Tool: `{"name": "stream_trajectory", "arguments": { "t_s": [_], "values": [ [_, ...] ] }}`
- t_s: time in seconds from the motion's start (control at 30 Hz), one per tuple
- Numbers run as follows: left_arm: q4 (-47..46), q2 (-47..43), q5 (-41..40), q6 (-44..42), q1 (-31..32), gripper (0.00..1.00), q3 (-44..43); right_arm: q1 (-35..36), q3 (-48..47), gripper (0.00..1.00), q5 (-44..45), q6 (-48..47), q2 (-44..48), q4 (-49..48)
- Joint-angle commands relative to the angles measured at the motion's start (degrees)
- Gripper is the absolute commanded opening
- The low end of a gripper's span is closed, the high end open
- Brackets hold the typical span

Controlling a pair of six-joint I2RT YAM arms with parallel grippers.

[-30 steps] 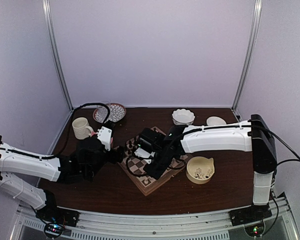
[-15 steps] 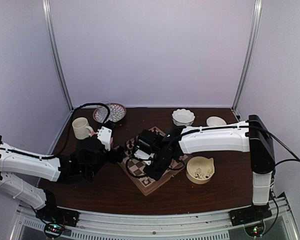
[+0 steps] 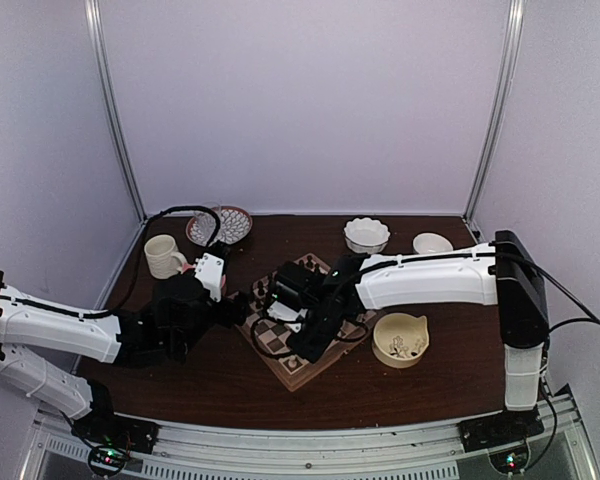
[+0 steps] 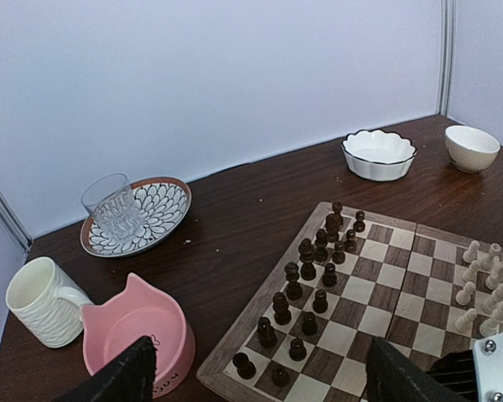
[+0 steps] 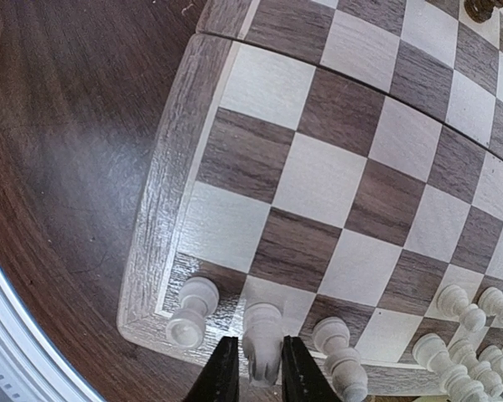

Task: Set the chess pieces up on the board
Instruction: Place the knight on b2.

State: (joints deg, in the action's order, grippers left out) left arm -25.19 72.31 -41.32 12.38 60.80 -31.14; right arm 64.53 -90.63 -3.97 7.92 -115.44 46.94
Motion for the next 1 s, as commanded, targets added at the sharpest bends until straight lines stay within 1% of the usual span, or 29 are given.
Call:
{"name": "stream_trajectory", "arguments": {
  "t_s": [0.0, 0.33, 0.53, 0.67, 0.83, 0.9, 0.97],
  "values": [
    [-1.3, -0.2, 0.3, 0.3, -0.3, 0.86, -0.1, 0.5, -1.1, 0.22, 1.4, 0.2, 0.1, 0.0],
    [-1.3, -0.1, 0.4, 0.2, -0.2, 0.86, -0.1, 0.7, -0.4, 0.23, 2.2, 0.4, 2.2, -0.7],
    [-1.4, -0.1, 0.3, 0.0, -0.3, 0.86, -0.2, 1.0, 1.2, 0.23, 3.7, 0.4, 7.3, -1.5],
    [-1.4, -0.1, 0.4, 0.1, -0.2, 0.86, -0.2, 1.1, 3.6, 0.24, 3.7, 0.2, 11.7, -4.1],
    [0.0, -0.1, 1.6, -1.0, -0.2, 0.87, -0.7, 1.1, 6.2, 0.25, 10.0, -0.2, 17.8, -4.9],
    [2.0, 0.0, 2.6, -1.9, -0.2, 0.87, -1.6, 1.1, 9.1, 0.29, 14.1, -0.1, 21.4, -6.2],
    [4.0, 0.2, 3.5, -2.1, -0.3, 0.88, -2.6, 0.7, 14.3, 0.33, 17.7, -0.3, 25.5, -8.2]
  ]
}}
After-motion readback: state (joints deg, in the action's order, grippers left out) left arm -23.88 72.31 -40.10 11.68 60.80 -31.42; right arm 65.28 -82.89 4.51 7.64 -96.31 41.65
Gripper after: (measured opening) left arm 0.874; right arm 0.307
